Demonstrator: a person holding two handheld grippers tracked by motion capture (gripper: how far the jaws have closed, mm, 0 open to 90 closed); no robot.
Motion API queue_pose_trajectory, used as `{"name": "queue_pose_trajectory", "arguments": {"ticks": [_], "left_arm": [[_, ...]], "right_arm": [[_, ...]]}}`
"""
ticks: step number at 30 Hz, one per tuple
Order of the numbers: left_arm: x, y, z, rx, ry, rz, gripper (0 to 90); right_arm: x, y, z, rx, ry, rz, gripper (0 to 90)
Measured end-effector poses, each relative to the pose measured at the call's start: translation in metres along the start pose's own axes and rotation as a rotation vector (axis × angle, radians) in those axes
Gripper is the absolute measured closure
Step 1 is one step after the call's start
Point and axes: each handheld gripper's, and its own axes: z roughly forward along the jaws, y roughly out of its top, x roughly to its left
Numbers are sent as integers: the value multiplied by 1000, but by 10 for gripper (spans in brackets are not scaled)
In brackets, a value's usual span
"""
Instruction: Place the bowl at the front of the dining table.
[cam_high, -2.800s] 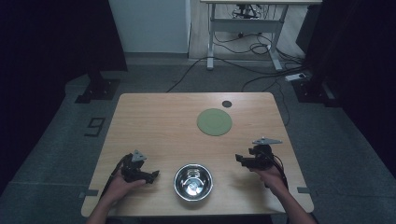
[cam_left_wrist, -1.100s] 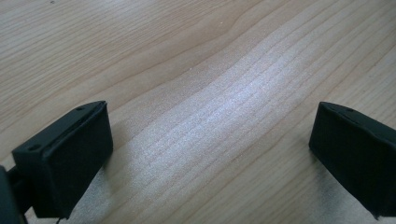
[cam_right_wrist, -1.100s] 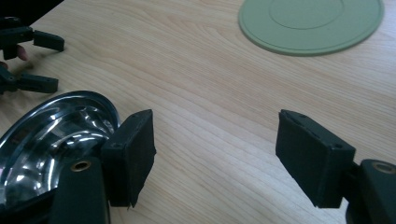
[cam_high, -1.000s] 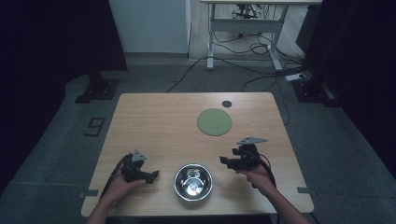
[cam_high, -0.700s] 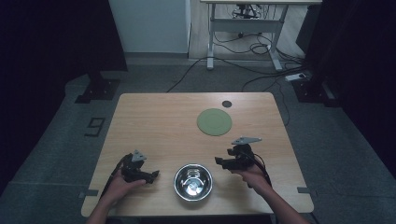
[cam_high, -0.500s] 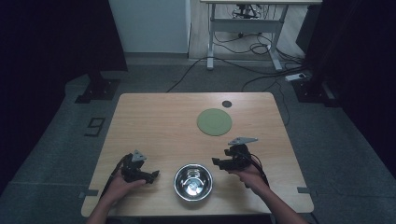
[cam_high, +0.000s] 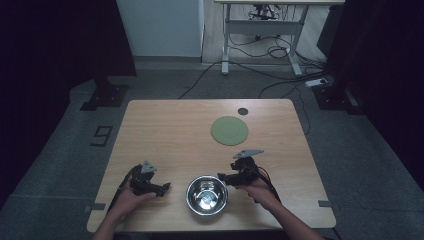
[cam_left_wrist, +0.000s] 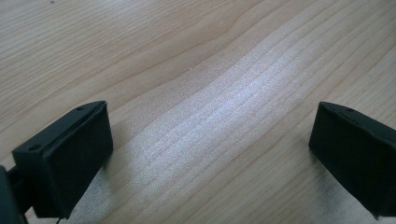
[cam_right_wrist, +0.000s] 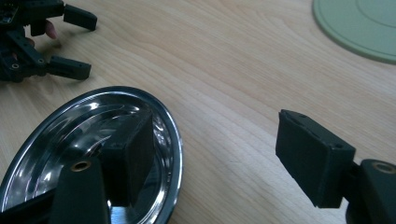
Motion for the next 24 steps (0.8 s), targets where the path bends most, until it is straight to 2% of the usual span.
{"name": "queue_pose_trajectory", "arguments": {"ticks": [24], "left_arm": [[0, 0, 0, 0, 0, 0, 0]], "right_arm": [[17, -5, 30, 83, 19, -42, 293]]}}
